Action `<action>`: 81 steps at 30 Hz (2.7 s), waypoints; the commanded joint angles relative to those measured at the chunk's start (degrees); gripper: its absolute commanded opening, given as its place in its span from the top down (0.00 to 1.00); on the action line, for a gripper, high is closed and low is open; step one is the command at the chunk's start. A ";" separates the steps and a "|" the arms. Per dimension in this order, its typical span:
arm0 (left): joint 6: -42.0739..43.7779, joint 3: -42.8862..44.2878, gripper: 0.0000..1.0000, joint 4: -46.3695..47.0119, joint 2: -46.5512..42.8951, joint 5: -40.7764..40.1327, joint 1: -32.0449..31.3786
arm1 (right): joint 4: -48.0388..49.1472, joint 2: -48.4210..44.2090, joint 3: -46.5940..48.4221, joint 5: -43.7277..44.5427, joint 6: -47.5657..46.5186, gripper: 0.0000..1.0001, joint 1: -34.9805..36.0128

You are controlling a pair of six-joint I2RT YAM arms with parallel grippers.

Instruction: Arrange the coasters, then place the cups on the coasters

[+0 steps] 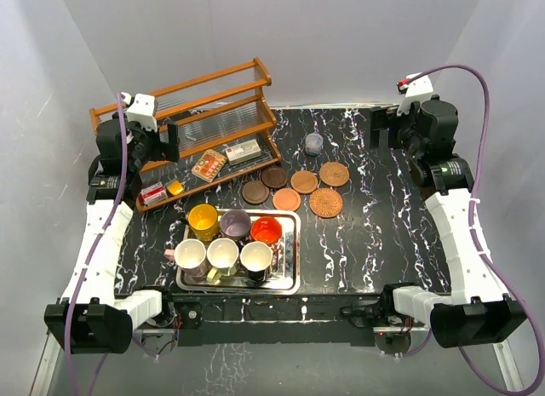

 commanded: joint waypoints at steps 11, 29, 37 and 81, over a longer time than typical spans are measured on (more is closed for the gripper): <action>-0.26 0.64 0.01 0.52 -1.86 4.36 -0.27 | 4.07 -0.72 2.15 -1.09 0.63 0.02 -0.25; 13.03 2.31 0.01 -11.22 -0.24 25.25 -0.21 | -1.26 3.85 0.07 -4.46 -7.02 0.02 1.80; 14.09 2.31 0.01 -13.36 2.32 26.70 -0.45 | 1.49 7.53 -5.66 -7.54 -11.31 0.02 4.36; 11.95 2.67 0.01 -12.86 13.87 29.70 -4.24 | 5.38 55.82 12.14 -5.09 -10.58 0.04 0.74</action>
